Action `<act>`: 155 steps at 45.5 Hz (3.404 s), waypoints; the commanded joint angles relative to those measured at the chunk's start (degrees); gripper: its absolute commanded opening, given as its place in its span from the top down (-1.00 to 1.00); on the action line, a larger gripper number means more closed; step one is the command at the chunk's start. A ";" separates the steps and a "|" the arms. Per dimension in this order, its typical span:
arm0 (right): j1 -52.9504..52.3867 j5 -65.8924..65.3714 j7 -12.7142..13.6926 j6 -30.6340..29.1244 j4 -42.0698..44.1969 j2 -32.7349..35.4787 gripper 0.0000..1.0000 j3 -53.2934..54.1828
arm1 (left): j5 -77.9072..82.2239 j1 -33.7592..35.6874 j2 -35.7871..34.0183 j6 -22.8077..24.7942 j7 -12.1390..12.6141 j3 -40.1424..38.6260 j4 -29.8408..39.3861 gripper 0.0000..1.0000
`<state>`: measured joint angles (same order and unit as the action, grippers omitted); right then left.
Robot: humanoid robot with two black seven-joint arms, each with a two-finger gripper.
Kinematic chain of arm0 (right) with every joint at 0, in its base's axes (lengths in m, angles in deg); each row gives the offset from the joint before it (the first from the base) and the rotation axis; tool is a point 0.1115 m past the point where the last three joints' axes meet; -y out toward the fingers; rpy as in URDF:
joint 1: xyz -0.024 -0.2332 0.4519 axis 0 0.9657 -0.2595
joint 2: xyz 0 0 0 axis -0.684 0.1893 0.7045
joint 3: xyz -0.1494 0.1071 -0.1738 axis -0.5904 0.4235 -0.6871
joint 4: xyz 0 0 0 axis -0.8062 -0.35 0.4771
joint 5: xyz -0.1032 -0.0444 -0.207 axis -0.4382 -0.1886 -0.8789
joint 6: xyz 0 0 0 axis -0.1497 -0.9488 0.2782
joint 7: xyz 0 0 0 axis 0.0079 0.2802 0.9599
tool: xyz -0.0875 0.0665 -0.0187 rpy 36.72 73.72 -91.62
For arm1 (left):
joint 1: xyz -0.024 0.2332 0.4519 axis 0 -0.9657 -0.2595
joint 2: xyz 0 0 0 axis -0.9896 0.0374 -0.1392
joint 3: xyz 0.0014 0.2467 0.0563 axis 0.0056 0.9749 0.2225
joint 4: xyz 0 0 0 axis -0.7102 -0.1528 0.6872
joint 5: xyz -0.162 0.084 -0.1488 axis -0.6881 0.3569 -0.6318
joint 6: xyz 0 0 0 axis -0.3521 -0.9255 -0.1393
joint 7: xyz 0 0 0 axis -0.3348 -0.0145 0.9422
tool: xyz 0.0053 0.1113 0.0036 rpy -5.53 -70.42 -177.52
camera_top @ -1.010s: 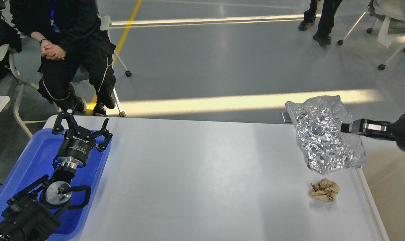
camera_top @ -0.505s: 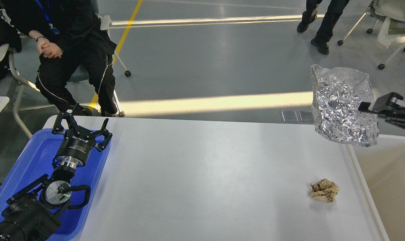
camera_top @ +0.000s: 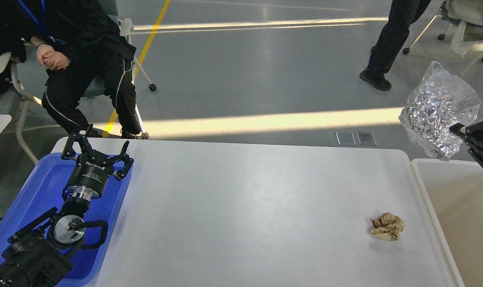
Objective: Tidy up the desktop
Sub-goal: 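Carry the foil bag with the right gripper over the white bin, then release the foil bag into the white bin with the right gripper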
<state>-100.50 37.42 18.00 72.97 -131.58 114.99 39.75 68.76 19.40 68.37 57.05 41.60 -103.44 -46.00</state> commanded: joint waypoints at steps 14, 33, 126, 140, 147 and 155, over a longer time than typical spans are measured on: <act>10.59 19.29 -5.65 4.36 15.13 -8.71 1.00 0.49 | 0.00 0.00 0.00 -0.08 0.00 -0.04 0.00 -1.00; 17.88 22.98 -5.38 3.22 26.90 -16.18 1.00 1.10 | 0.00 0.00 0.00 0.00 0.00 -0.04 0.00 -1.00; 22.72 25.00 10.35 -7.68 87.20 -50.46 -0.25 6.64 | 0.00 0.00 0.00 0.00 0.00 -0.04 0.00 -1.00; 22.46 25.00 10.26 -7.85 87.29 -50.99 -1.00 7.26 | 0.00 0.00 0.00 0.00 0.00 -0.04 0.00 -1.00; 19.38 24.82 10.35 -8.12 87.20 -51.17 -1.00 6.12 | 0.00 0.00 0.00 -0.08 0.00 0.05 0.00 -1.00; 15.87 24.65 10.26 -7.85 87.29 -50.73 -1.00 5.67 | 0.00 0.00 0.00 -0.08 0.00 -0.04 0.00 -1.00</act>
<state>-80.70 62.30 28.29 65.10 -44.37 64.10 46.12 68.76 19.40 68.37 57.02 41.60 -103.47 -46.00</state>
